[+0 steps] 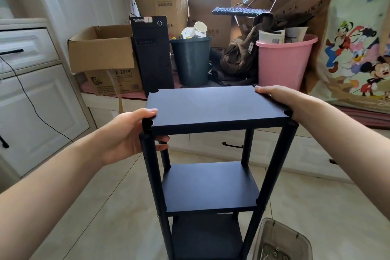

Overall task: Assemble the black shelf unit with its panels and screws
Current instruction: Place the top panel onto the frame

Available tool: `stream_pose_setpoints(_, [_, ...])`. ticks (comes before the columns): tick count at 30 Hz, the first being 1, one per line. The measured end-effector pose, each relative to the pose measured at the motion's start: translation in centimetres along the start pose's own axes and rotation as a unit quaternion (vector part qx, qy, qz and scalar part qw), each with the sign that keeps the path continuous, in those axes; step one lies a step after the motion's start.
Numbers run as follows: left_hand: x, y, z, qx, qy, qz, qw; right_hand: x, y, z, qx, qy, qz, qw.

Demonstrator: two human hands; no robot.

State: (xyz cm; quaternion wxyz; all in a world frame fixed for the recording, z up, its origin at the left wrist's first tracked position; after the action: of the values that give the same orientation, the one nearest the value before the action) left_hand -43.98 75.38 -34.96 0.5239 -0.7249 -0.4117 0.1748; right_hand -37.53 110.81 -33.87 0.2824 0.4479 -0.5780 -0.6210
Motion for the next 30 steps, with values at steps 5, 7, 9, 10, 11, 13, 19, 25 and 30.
stream_pose_setpoints(5, [-0.2,-0.2,0.4,0.007,0.013,0.005,1.0,-0.2,0.0,0.0,0.001,-0.011,-0.011,1.0])
stream_pose_setpoints(7, [-0.3,-0.2,0.6,0.004,0.01,0.006,1.0,-0.4,-0.3,0.1,0.006,-0.025,-0.044,0.999])
stream_pose_setpoints(9, [-0.7,0.2,0.8,-0.004,0.0,-0.002,1.0,-0.9,-0.6,0.3,0.003,-0.051,-0.096,0.994])
stream_pose_setpoints(10, [-0.8,0.6,0.9,-0.01,-0.002,-0.008,1.0,-1.0,-0.6,0.5,-0.003,-0.059,-0.112,0.992])
stream_pose_setpoints(11, [-0.9,1.1,0.9,-0.016,-0.001,-0.016,1.0,-0.9,-0.6,0.5,-0.009,-0.06,-0.121,0.991])
stream_pose_setpoints(13, [-1.0,1.8,1.0,-0.026,0.005,-0.029,0.999,-0.8,-0.7,0.3,-0.007,-0.053,-0.129,0.99])
stream_pose_setpoints(19, [-1.3,2.5,1.5,-0.033,-0.006,-0.057,0.998,-0.7,-0.6,0.6,-0.024,-0.051,-0.115,0.992])
stream_pose_setpoints(25, [-2.3,1.3,2.2,-0.011,-0.097,-0.086,0.992,-0.6,-0.5,0.6,-0.026,-0.053,-0.113,0.992])
stream_pose_setpoints(30, [-3.0,0.9,2.3,0.012,-0.144,-0.054,0.988,-0.7,-0.8,0.8,-0.026,-0.052,-0.111,0.992])
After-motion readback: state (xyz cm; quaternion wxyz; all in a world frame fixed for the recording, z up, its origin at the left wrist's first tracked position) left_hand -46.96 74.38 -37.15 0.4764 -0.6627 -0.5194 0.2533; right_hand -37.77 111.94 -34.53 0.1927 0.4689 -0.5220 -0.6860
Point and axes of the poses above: each hand's wrist, its own z-axis towards the middle knuckle, its own x-axis out of the palm, y = z × x, the point moved 10 cm from there along z, towards the middle knuckle, and after that the axes turned 11 degrees about -x, right-handed, at the moved point
